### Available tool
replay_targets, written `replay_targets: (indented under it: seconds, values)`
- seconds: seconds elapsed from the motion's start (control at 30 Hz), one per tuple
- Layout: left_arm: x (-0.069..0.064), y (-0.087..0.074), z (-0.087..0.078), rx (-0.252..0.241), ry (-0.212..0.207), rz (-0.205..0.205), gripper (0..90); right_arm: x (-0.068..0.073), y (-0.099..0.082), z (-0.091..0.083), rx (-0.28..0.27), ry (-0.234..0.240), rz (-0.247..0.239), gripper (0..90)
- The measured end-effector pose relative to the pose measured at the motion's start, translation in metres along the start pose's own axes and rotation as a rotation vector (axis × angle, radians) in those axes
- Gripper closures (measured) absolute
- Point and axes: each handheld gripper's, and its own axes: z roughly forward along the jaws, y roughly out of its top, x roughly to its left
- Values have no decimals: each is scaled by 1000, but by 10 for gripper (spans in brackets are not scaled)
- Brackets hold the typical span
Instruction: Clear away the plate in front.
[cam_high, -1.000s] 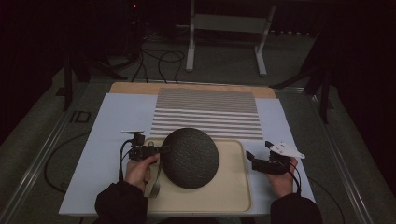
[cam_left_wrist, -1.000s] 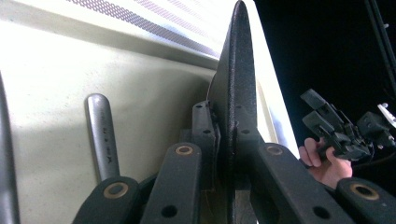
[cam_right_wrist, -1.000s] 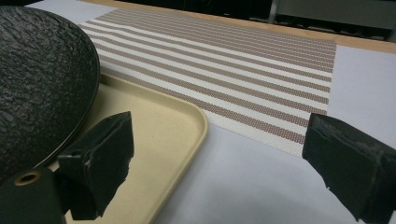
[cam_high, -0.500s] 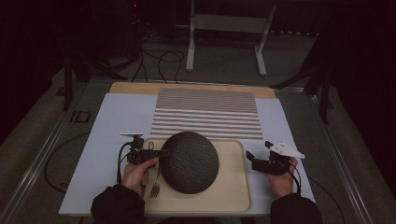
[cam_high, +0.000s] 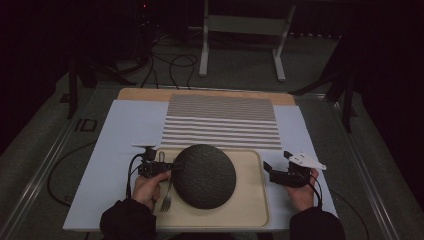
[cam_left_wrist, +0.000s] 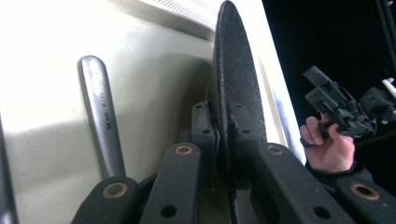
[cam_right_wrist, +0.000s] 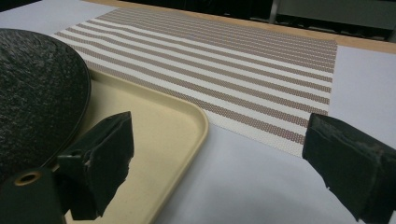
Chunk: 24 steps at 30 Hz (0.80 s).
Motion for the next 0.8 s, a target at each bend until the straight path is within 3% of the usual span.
replay_targets:
  seconds: [0.3,0.47,0.6,0.8]
  values:
    - [-4,0,1,-1,49,52,816,0,0,0,0,1,0,91]
    - [-8,-1,2,2,93,104,787,0,0,0,0,2,1,91]
    - [-12,-2,4,15,152,143,745,1,0,1,6,2,-4,91]
    - [-18,-2,5,16,181,183,727,2,0,2,6,4,-4,91]
